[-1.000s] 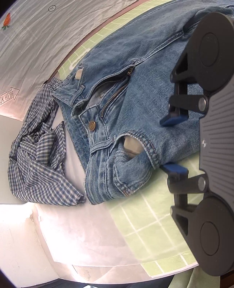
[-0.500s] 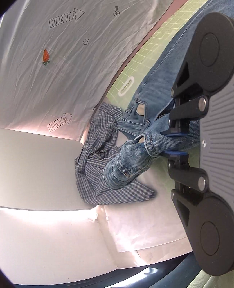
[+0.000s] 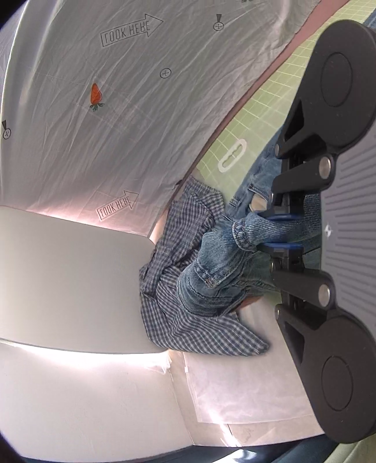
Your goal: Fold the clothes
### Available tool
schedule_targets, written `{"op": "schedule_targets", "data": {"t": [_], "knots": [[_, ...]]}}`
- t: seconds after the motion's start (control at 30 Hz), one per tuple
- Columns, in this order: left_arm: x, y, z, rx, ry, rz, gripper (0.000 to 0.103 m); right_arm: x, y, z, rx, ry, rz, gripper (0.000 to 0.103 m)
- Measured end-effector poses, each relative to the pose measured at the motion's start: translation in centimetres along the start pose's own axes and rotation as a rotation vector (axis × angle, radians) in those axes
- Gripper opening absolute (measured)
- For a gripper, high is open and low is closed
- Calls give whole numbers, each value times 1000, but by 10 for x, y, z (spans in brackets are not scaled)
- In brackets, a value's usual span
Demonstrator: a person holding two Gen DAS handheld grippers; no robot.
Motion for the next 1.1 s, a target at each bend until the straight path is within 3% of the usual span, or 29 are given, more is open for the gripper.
{"op": "schedule_targets", "data": {"t": [0.13, 0.23, 0.27, 0.3, 0.33, 0.4, 0.43, 0.5, 0.67, 0.8, 1.1], "knots": [[-29, 45, 36, 19, -2, 17, 17, 8, 63, -26, -21, -92, -28, 3], [-49, 90, 75, -6, 38, 8, 27, 21, 135, -42, -8, -158, -63, 5], [-55, 103, 90, -19, 65, 6, 38, 11, 160, -58, 2, -177, -74, 16], [-60, 116, 105, -32, 95, 4, 45, 14, 180, -65, 31, -207, -93, 42], [-64, 121, 118, -46, 166, 2, 50, 17, 200, -72, 61, -237, -112, 52], [-62, 117, 130, -67, 226, 22, 75, 26, 218, -85, 87, -301, -128, 56], [-55, 114, 134, -58, 242, 31, 81, 35, 217, -89, 76, -342, -126, 59], [-37, 110, 141, -28, 285, 15, 84, 53, 211, -87, 82, -418, -134, 72], [36, 115, 155, 12, 413, -159, 84, 98, 197, -32, 263, -584, -207, 72], [86, 115, 165, 29, 511, -268, 84, 119, 184, 7, 413, -786, -191, 69], [119, 122, 177, 12, 578, -361, 88, 124, 185, 22, 483, -1071, -150, 65]]}}
Point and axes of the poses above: each gripper's, at about its wrist camera, not at the fingertips, and y roughly the way its jaws point, z to its right, x to its underside, the point moved 7 cm from there along y, roughly the way its jaws point, and after that the axes turned 13 degrees about y, right-handed, at the moved point
